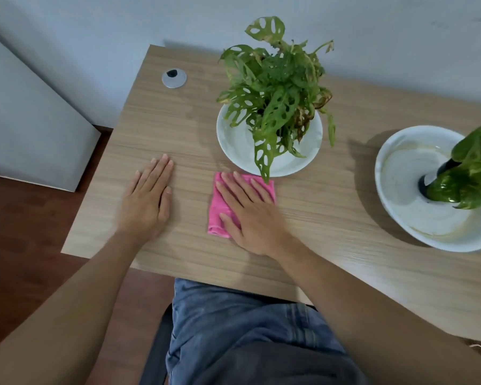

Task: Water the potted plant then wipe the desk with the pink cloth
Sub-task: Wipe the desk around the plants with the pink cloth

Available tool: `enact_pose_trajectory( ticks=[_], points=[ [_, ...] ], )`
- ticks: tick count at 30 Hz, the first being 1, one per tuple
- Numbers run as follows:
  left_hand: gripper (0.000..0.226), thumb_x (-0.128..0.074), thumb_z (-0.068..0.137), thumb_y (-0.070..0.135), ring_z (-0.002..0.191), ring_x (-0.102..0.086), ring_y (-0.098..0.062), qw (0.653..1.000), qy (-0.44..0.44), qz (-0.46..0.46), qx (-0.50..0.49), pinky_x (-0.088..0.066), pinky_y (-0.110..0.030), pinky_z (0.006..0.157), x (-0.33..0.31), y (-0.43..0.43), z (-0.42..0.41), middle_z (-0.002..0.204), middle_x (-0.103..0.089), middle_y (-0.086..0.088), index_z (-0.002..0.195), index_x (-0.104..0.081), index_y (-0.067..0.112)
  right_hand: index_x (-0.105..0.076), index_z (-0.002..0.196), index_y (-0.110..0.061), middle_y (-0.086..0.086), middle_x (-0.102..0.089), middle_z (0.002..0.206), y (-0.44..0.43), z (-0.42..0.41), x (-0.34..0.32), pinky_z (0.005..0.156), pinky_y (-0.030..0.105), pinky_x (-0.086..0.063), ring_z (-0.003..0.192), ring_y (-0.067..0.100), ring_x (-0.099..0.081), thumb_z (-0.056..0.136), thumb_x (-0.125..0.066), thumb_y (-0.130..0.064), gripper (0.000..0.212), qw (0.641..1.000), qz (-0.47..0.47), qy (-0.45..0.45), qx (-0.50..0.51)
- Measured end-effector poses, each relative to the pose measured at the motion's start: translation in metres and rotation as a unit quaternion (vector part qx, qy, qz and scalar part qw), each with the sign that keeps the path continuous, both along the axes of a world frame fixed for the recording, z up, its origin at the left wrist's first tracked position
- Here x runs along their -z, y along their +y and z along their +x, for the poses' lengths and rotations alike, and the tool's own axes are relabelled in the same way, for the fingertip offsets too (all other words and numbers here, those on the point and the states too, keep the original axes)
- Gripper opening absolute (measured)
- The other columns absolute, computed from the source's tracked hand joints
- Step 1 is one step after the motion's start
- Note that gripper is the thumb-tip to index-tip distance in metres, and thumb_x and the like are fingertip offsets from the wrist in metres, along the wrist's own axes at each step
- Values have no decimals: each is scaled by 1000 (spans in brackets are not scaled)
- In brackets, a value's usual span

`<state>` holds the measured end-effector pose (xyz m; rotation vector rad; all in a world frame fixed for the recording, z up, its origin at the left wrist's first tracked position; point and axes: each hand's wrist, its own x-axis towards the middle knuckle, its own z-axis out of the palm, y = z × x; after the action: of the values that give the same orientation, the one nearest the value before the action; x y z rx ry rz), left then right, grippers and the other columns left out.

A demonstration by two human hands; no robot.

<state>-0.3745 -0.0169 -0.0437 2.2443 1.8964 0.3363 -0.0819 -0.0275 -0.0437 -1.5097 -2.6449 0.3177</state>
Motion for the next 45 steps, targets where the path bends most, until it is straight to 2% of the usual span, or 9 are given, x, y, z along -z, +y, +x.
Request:
enact_pose_trajectory(
  ticks=[7, 10, 17, 20, 25, 30, 35, 40, 45],
  points=[
    [59, -42, 114, 32, 164, -38, -34, 999, -42, 23, -17, -30, -56, 135, 1, -7, 27, 177, -40, -9, 167, -45, 8, -8, 180, -23, -6, 0, 188, -36, 130, 1, 140, 49, -11, 175, 15, 3, 118, -36, -55, 75, 998, -9, -21, 58],
    [58, -43, 114, 32, 158, -47, -35, 997, -64, 18, 48, -36, -59, 131, -1, -18, 71, 172, -46, -11, 166, -47, 8, -6, 180, -25, -9, 1, 188, -30, 174, -2, 140, 50, -11, 175, 13, 2, 118, -38, -51, 75, 995, -24, -21, 95],
    [61, -45, 114, 31, 169, -32, -24, 981, -70, 12, 180, -22, -51, 139, -1, -33, 179, 179, -37, -7, 171, -39, 10, -4, 180, -19, 0, -2, 189, 3, 161, -7, 141, 48, -5, 175, 21, -2, 115, -18, -54, 76, 964, -24, -13, 263],
    [65, -43, 113, 33, 172, -23, -22, 981, -71, -6, 178, -17, -50, 140, -2, -30, 205, 184, -28, -5, 174, -32, 12, -9, 180, -20, 0, -7, 188, -18, 154, -4, 141, 50, -8, 175, 22, -6, 117, -25, -52, 73, 975, -4, -4, 224],
    [68, -38, 113, 32, 173, -20, -22, 987, -11, 20, 157, -19, -49, 140, 8, -33, 215, 186, -22, -7, 175, -27, 6, -7, 180, -26, -7, -1, 188, -77, 216, -11, 141, 50, -10, 175, 14, 1, 118, -41, -50, 75, 993, -28, 0, 116],
    [67, -38, 114, 31, 173, -19, -21, 988, -12, 25, 152, -18, -48, 141, 10, -34, 218, 186, -21, -5, 175, -27, 5, -6, 180, -27, -10, 0, 188, -111, 285, -25, 137, 57, -20, 175, 15, 0, 116, -40, -49, 75, 991, -57, -19, 120],
    [67, -36, 114, 32, 174, -16, -19, 988, -7, 22, 150, -17, -47, 141, 9, -36, 218, 187, -19, -5, 175, -25, 6, -13, 180, -23, -6, -6, 188, -113, 294, -22, 137, 55, -21, 175, 17, -5, 115, -43, -45, 75, 992, -43, -22, 117],
    [66, -39, 113, 30, 173, -19, -19, 988, -27, 30, 151, -17, -46, 141, 8, -35, 218, 185, -24, -5, 174, -30, 6, -10, 180, -23, -7, -2, 189, -108, 281, -17, 138, 56, -19, 175, 16, -1, 116, -40, -47, 75, 989, -42, -20, 137],
    [57, -42, 111, 18, 169, -32, -19, 986, -95, 42, 134, -25, -47, 139, 11, -34, 213, 177, -43, -4, 167, -45, 5, -7, 180, -22, -2, -2, 189, -76, 240, -9, 140, 52, -13, 175, 17, 2, 118, -36, -48, 74, 996, -24, -33, 82]
  ],
)
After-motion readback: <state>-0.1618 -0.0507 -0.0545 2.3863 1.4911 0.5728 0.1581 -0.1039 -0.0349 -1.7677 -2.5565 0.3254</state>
